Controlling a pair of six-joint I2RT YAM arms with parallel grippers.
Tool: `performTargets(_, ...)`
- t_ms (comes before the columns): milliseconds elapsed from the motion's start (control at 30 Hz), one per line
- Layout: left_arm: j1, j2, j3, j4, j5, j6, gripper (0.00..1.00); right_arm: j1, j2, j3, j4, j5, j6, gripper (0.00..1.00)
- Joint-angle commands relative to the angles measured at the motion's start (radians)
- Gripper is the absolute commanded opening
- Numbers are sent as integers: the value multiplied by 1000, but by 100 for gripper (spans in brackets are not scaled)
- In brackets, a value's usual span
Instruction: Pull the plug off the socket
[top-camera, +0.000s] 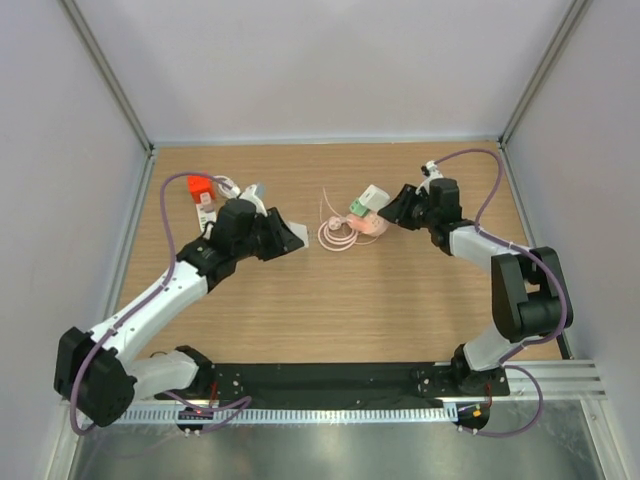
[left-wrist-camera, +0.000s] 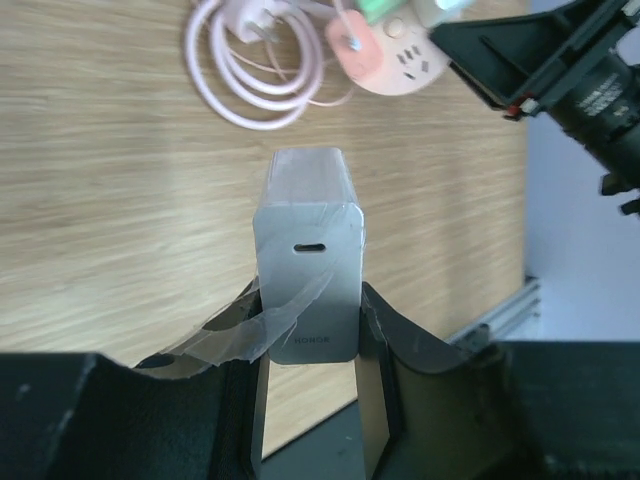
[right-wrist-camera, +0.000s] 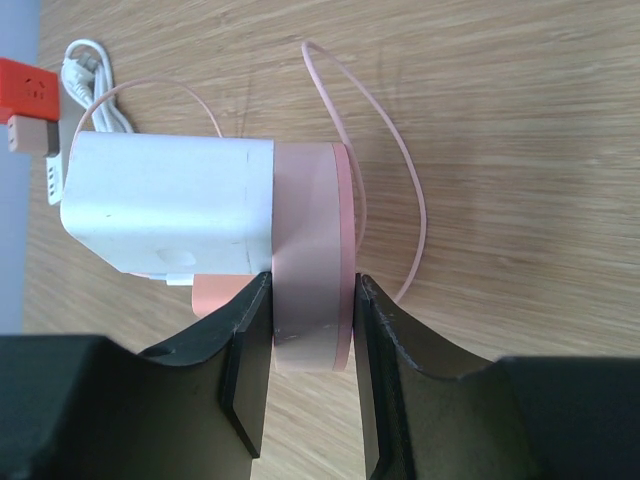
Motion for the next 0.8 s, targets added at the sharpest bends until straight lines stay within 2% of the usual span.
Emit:
performTargets(0, 36, -59, -57, -7, -128, 167, 0, -46, -22, -8, 166, -226, -8, 1)
performTargets(67, 57, -62, -94, -7, -129, 183, 0, -58, -19, -22, 227, -321, 7, 1)
performTargets(167, 91, -55, -117, 2, -123, 205, 0, -61, -18, -22, 252, -382, 14, 1)
performTargets(300, 142, -36, -131, 4, -125, 222, 0, -69, -13, -25, 280, -407, 34, 1)
performTargets(500, 347, -2, -207, 93, -36, 139, 0, -76, -1, -28, 304, -433, 60, 1)
performTargets(633, 447, 33, -230, 95, -97, 20, 0, -76, 7, -28, 313, -444, 77, 1)
performTargets(733, 545, 44, -247, 84, -117, -31, 0, -79, 8, -29, 320, -452, 83, 1)
performTargets(767, 608, 44, -263, 81, -120, -54, 0, -79, 8, -29, 324, -452, 87, 1)
